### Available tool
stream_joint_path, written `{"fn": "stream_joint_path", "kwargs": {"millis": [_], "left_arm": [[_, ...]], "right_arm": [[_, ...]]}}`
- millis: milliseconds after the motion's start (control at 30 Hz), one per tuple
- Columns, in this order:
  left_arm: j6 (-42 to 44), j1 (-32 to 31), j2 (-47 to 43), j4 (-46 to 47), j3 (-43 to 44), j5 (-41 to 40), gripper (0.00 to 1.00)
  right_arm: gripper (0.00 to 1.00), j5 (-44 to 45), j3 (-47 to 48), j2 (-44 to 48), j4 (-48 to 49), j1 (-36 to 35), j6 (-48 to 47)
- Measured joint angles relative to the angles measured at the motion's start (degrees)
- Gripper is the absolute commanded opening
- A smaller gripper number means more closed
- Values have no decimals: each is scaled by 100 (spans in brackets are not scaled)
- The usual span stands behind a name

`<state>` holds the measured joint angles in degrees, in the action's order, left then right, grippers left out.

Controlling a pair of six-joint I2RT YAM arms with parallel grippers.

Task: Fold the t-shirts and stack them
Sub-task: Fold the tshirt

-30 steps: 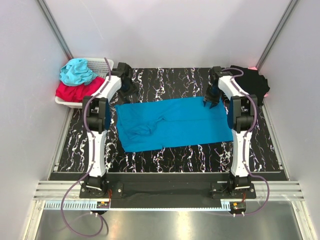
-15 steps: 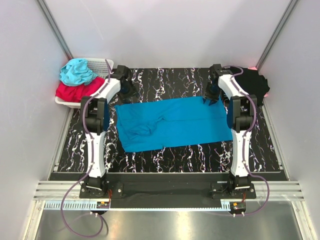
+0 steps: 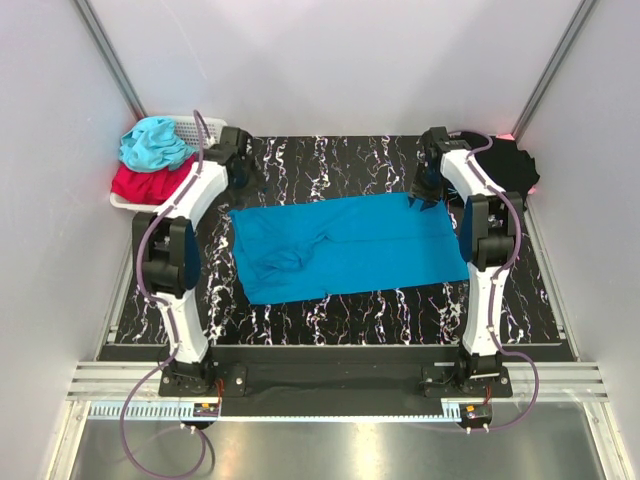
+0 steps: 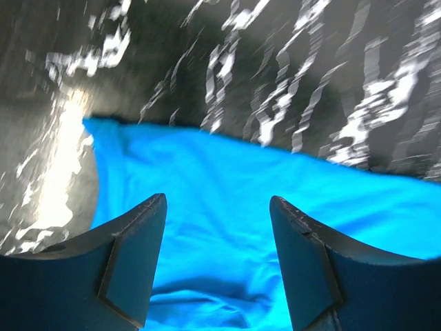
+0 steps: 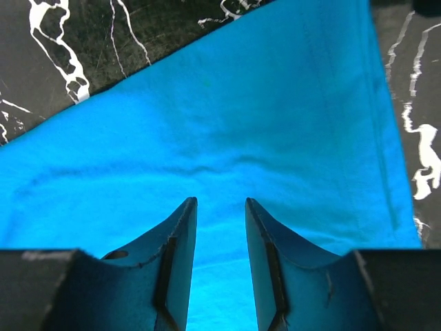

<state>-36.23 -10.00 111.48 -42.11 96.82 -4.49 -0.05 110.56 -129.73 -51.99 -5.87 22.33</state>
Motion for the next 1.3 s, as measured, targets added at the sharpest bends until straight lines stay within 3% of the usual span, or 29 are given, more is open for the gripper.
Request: {"fn": "stream_joint_path", "kwargs": {"millis": [100,167,233,367,633,933,1300], "left_arm": [[35,-111,66,-203,-385,-140,59],[28,-166,192,-334,-562,-195,41],[46,-223,306,-389,-726,-240,33],[63,-315,402,-481,-859,-343,28],[24,-367,654,-452,-911,-509,41],[-50,-356,997,-745,-479,-632,45],[92,-74,2144,-1434,1453,-538,47]], "right_arm": [[33,96,-24,52,22,-2,-4],[27,164,-52,70,28,-7,-9],[26,264,-105,94,33,-22,-9],[15,520,-352,238,68,-66,-9],[30,660,-885,332,164,-278,-4],[51,553,-721,87,157,-297,-28],[52,330,964,-881,-332,-293,-101]]}}
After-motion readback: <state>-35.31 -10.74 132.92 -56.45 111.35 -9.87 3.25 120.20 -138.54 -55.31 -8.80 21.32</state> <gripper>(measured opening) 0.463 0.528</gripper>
